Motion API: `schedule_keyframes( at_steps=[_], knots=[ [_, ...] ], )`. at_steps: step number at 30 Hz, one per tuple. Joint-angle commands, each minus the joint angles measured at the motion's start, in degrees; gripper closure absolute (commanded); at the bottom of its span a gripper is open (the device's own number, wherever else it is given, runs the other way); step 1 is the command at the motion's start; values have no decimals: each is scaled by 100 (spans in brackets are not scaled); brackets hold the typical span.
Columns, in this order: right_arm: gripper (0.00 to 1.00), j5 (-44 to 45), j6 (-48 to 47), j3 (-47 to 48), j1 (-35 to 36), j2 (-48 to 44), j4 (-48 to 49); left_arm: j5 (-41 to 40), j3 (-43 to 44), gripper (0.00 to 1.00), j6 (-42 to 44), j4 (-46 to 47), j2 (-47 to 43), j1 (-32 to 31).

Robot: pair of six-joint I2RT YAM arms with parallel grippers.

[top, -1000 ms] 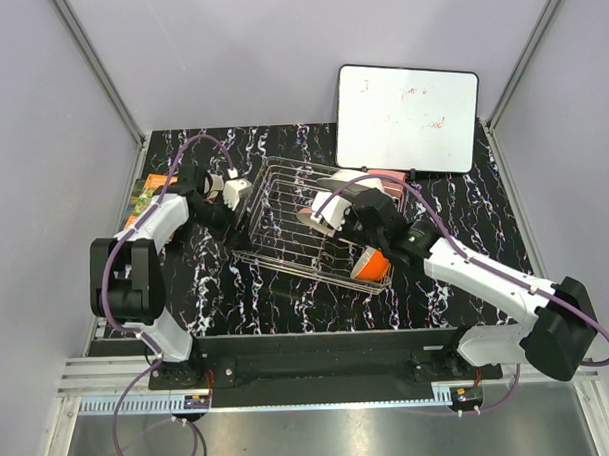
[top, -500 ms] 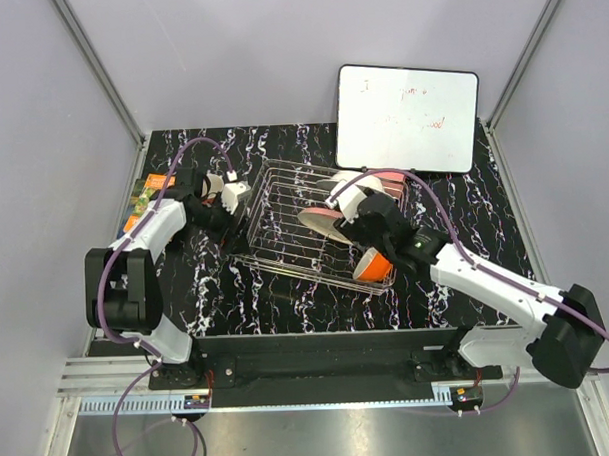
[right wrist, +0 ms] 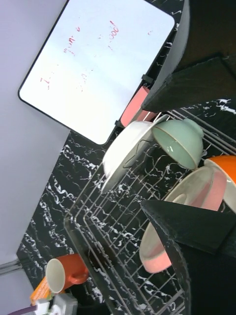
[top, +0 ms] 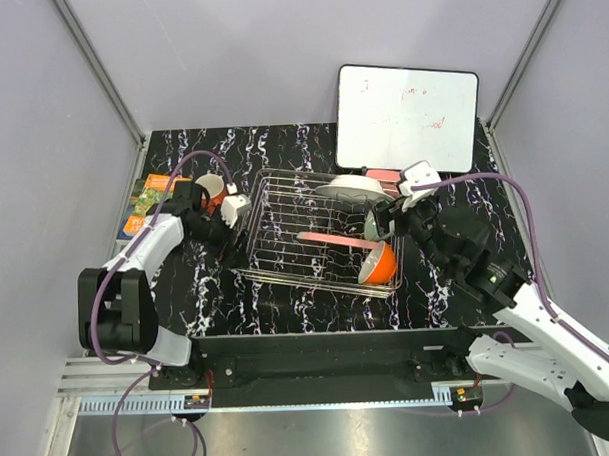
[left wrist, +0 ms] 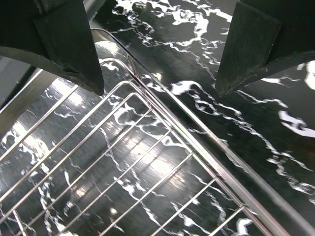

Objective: Load the mixed dishes into the dish rack

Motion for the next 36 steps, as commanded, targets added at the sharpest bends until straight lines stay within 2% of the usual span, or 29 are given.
schedule_keyframes(
  at_steps=[1,8,11,15,18,27,30,33,36],
  knots=[
    [21,80,230,-61,-32,133,472,-184,-390,1,389,-461,-416,-58],
    [20,422,336,-166,-32,458,656,-298,-750,1,889,-1040,-865,-85],
    [20,869,257,-271,-32,686,902,-412,-891,1,1154,-1313,-1076,-85],
    [16,1950,134,-307,-67,1169,1613,-333,-1006,1,1628,-1866,-1339,-85],
    [14,2241,221,-272,-190,1539,2026,-386,-1006,1,1822,-2130,-1419,-85],
    [12,2207,854,97,-717,2594,2686,-280,-883,1,2104,-2737,-1630,-85],
    [12,2180,854,167,-726,2849,2783,-351,-708,1,1955,-2720,-1709,-85],
    [12,2128,898,185,-726,2981,2845,-491,-199,1,1454,-2493,-1735,-32],
    [12,2128,898,150,-726,3007,2862,-527,765,1,1129,-2211,-1701,213]
  ],
)
